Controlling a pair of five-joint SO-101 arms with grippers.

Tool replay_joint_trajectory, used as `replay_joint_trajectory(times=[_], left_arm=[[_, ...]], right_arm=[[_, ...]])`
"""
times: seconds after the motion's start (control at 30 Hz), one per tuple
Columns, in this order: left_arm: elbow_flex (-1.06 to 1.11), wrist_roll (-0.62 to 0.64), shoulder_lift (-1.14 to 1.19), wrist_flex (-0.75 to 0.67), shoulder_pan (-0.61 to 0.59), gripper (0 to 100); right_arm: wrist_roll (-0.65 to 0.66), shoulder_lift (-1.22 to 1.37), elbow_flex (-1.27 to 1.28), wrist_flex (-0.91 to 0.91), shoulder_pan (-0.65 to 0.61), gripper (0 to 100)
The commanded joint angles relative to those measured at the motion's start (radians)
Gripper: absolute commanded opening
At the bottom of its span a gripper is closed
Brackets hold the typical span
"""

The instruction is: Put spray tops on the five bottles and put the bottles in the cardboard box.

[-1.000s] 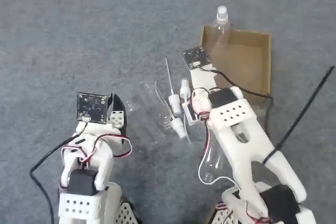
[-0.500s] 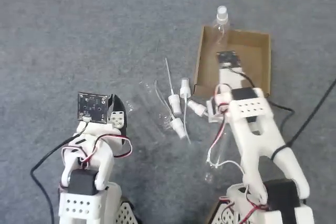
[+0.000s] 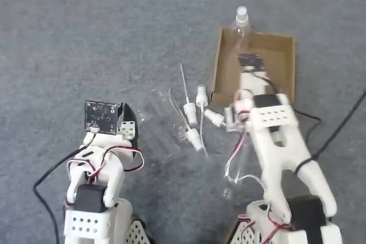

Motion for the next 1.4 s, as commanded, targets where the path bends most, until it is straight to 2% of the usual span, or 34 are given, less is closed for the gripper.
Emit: replay_joint_trajectory(times=[0.0,0.1,0.27,0.47,0.87,1.23,1.37], left_arm=[[-0.008,0.009,-0.02,-0.006,-0.005,1],[-0.007,0.009,-0.02,-0.005,-0.005,1],[-0.007,0.009,-0.02,-0.005,-0.005,1],[-0.007,0.009,-0.02,-0.005,-0.005,1],[-0.007,0.009,-0.02,-0.005,-0.005,1],[0.004,0.009,-0.02,-0.006,0.002,1],[0.005,0.009,-0.02,-0.006,0.003,1]], right_arm=[[-0.028,-0.064,-0.095,-0.002,-0.131,7.7],[-0.035,-0.01,-0.092,-0.081,-0.17,7.7],[-0.037,0.133,-0.095,-0.197,-0.137,7.7],[-0.037,0.157,-0.094,-0.183,-0.07,7.5],[-0.025,0.156,-0.094,-0.062,0.211,7.7],[0.12,0.156,-0.094,-0.061,0.493,7.7],[0.123,0.147,-0.101,-0.061,0.555,7.8]])
